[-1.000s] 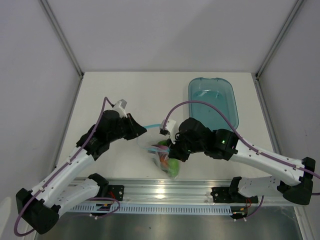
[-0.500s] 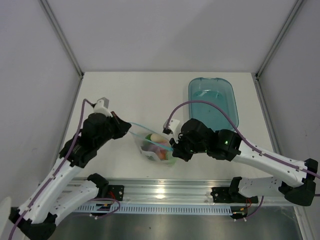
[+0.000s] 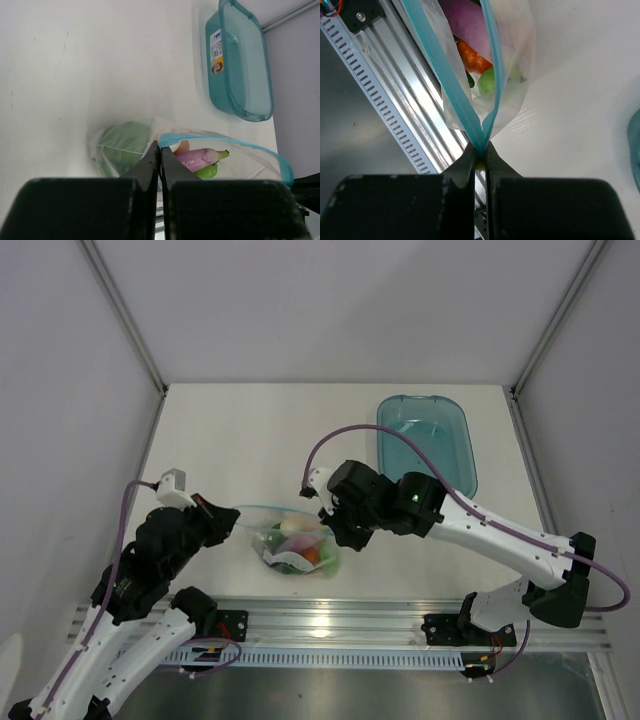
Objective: Place the food in the zip-top bag and seal the zipper
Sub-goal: Zip the zipper food storage bag at the center of the board.
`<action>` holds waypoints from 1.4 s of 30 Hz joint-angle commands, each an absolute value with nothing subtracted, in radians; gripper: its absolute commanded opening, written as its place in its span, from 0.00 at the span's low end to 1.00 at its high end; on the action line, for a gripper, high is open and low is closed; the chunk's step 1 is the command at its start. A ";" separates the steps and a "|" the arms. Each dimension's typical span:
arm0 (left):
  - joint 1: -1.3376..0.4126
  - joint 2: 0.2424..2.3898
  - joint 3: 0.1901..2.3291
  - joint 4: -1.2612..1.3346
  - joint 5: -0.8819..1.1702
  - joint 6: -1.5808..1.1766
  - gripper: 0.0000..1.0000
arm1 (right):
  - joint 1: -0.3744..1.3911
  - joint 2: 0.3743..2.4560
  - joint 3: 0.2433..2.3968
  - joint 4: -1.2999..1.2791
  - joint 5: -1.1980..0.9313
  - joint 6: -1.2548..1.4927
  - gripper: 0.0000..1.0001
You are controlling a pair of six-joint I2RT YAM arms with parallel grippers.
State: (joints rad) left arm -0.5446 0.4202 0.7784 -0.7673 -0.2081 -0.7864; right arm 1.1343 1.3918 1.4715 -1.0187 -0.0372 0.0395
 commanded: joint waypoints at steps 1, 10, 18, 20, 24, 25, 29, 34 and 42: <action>-0.534 0.377 0.776 -0.790 -0.259 -0.796 0.01 | 1.161 1.419 1.600 -1.186 -0.011 0.005 0.00; -0.534 0.356 0.830 -0.761 -0.239 -0.677 0.53 | 1.177 1.402 1.543 -1.161 -0.078 0.005 0.00; -0.534 0.414 0.928 -0.647 -0.073 -0.471 0.99 | 1.175 1.408 1.525 -1.138 -0.086 0.005 0.00; -0.534 0.431 0.933 -0.562 0.076 -0.405 0.99 | 1.175 1.408 1.525 -1.137 -0.080 0.005 0.00; -0.535 0.448 0.920 -0.456 0.275 -0.327 0.99 | 1.158 1.401 1.525 -1.126 -0.077 0.005 0.00; -0.535 0.445 0.899 -0.433 0.313 -0.307 1.00 | 1.152 1.397 1.525 -1.124 -0.093 0.005 0.00; -0.543 0.434 0.879 -0.374 0.431 -0.197 1.00 | 1.121 1.384 1.520 -1.108 -0.147 0.005 0.00; -0.583 0.489 0.899 -0.365 0.574 -0.075 0.99 | 1.080 1.376 1.528 -1.098 -0.210 0.009 0.00; -0.791 0.613 0.902 -0.295 0.565 0.150 1.00 | 1.068 1.358 1.514 -1.072 -0.265 0.006 0.00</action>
